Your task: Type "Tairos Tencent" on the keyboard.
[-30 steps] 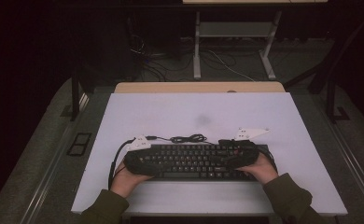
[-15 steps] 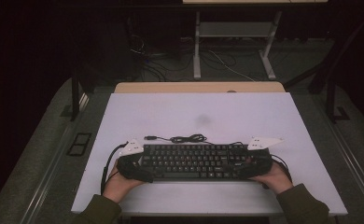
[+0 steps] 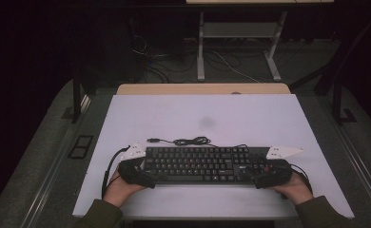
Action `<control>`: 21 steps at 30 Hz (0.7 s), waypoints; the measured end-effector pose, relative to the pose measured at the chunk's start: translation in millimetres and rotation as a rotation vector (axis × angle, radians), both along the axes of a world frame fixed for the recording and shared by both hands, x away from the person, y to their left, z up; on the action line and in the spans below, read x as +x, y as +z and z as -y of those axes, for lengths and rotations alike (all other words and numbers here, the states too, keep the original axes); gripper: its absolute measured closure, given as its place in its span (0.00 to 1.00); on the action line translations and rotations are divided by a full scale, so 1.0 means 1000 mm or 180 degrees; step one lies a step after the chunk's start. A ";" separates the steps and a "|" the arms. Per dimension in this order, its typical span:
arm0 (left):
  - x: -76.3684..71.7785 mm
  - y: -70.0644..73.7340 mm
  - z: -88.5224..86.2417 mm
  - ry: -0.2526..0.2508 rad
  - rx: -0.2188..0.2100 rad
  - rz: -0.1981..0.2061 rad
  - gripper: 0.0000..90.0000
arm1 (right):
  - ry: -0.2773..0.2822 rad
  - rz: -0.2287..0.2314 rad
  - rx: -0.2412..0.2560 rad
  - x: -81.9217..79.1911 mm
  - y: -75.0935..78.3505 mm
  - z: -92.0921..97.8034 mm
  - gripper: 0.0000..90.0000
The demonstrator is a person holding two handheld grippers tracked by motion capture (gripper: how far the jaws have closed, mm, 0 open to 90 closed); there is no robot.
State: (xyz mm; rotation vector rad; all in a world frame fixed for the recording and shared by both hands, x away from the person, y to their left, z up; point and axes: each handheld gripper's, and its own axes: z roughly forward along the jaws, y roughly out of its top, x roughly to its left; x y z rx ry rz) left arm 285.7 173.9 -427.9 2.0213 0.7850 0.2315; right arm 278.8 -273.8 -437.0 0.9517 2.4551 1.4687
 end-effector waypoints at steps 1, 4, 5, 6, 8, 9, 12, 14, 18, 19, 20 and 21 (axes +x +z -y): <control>0.000 0.000 0.000 -0.0005 0.0004 0.0002 0.00 | -0.0014 0.0003 -0.0002 -0.001 0.000 0.002 0.20; 0.000 0.000 0.000 -0.0012 0.0005 0.0008 0.00 | -0.0030 0.0009 -0.0008 -0.003 -0.001 0.006 0.20; 0.000 0.000 0.000 -0.0016 0.0002 0.0010 0.00 | -0.0032 -0.0001 -0.0012 -0.004 -0.001 0.008 0.20; -0.001 0.000 0.000 -0.0013 -0.0004 0.0007 0.00 | -0.0039 -0.0005 -0.0013 -0.005 -0.001 0.009 0.20; -0.001 0.000 -0.001 -0.0024 -0.0003 0.0008 0.00 | -0.0059 -0.0001 -0.0007 -0.006 -0.002 0.012 0.20; -0.001 0.000 -0.001 -0.0027 -0.0001 0.0012 0.00 | -0.0065 -0.0010 -0.0010 -0.007 -0.002 0.014 0.20; -0.001 -0.001 -0.002 -0.0024 -0.0009 0.0007 0.00 | -0.0087 -0.0023 -0.0007 -0.008 -0.004 0.018 0.20; -0.001 0.000 -0.002 -0.0017 -0.0020 0.0006 0.00 | -0.0109 -0.0023 -0.0002 -0.009 -0.004 0.020 0.20; -0.001 0.000 -0.003 -0.0020 -0.0029 0.0011 0.00 | -0.0142 -0.0007 0.0019 -0.010 -0.004 0.024 0.20; -0.001 0.000 -0.003 -0.0022 -0.0030 0.0011 0.00 | -0.0147 -0.0019 0.0023 -0.011 -0.004 0.024 0.20; -0.001 0.000 -0.003 -0.0020 -0.0032 0.0010 0.00 | -0.0144 -0.0018 0.0028 -0.011 -0.004 0.025 0.20; -0.001 -0.001 -0.003 -0.0024 -0.0036 0.0014 0.00 | -0.0145 -0.0018 0.0028 -0.011 -0.004 0.025 0.20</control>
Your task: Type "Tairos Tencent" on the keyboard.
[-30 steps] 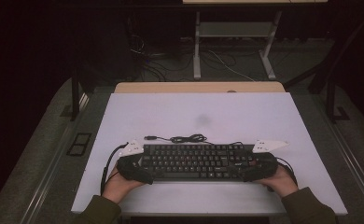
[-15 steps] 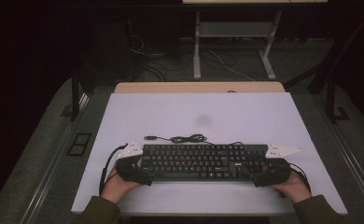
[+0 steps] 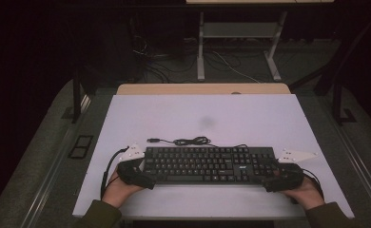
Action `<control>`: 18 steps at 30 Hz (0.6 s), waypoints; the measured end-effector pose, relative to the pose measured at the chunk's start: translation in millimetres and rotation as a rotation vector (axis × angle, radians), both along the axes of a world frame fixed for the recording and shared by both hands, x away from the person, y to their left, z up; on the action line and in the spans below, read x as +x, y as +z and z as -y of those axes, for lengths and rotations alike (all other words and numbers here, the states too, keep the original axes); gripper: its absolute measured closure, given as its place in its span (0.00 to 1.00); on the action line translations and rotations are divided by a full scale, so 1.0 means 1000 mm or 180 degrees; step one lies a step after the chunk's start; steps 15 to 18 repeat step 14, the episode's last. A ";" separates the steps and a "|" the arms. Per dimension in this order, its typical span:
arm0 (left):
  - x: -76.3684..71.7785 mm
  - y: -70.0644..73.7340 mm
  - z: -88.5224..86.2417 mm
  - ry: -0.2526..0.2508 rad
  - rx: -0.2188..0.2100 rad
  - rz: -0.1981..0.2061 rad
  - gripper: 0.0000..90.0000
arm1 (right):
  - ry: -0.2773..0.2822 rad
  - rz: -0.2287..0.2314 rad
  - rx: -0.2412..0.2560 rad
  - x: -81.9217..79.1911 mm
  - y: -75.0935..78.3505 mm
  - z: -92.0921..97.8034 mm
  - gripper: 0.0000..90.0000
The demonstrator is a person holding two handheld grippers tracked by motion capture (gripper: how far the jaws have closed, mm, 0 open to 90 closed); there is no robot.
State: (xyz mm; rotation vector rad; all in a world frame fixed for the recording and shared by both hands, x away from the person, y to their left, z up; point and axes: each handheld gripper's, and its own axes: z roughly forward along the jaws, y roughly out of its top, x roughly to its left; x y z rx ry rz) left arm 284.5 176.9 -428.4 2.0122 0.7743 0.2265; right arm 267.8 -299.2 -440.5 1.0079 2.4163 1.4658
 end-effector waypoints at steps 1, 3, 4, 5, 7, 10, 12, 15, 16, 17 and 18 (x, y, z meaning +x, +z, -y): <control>0.000 0.000 0.000 -0.0002 0.0006 0.0000 0.00 | -0.0004 0.0001 0.0007 0.000 0.000 0.000 0.20; 0.000 0.000 0.000 0.0002 0.0002 -0.0002 0.00 | -0.0002 0.0001 0.0012 0.000 0.000 0.000 0.20; 0.000 0.000 -0.001 0.0004 0.0000 -0.0004 0.00 | 0.0002 0.0003 0.0009 0.000 0.000 0.000 0.20; 0.000 0.000 -0.001 0.0007 -0.0004 -0.0006 0.00 | 0.0003 0.0003 0.0006 0.000 0.000 0.000 0.20; 0.000 0.000 -0.001 0.0008 -0.0007 -0.0001 0.00 | 0.0003 0.0007 0.0007 0.000 0.000 0.000 0.20; 0.000 0.000 -0.001 0.0006 -0.0009 -0.0004 0.00 | -0.0001 0.0014 0.0009 0.000 0.000 0.000 0.20; 0.000 0.000 -0.001 0.0004 -0.0004 -0.0006 0.00 | -0.0002 0.0015 0.0014 0.000 0.000 0.000 0.20; 0.000 0.000 0.000 0.0002 0.0000 -0.0005 0.00 | -0.0005 0.0013 0.0013 0.000 0.000 0.000 0.20; 0.000 0.000 0.000 0.0002 0.0000 -0.0005 0.00 | -0.0005 0.0013 0.0013 0.000 0.000 0.000 0.20; 0.000 0.000 0.000 0.0002 0.0000 -0.0005 0.00 | -0.0005 0.0013 0.0013 0.000 0.000 0.000 0.20; 0.000 0.000 0.000 0.0002 0.0000 -0.0005 0.00 | -0.0005 0.0013 0.0013 0.000 0.000 0.000 0.20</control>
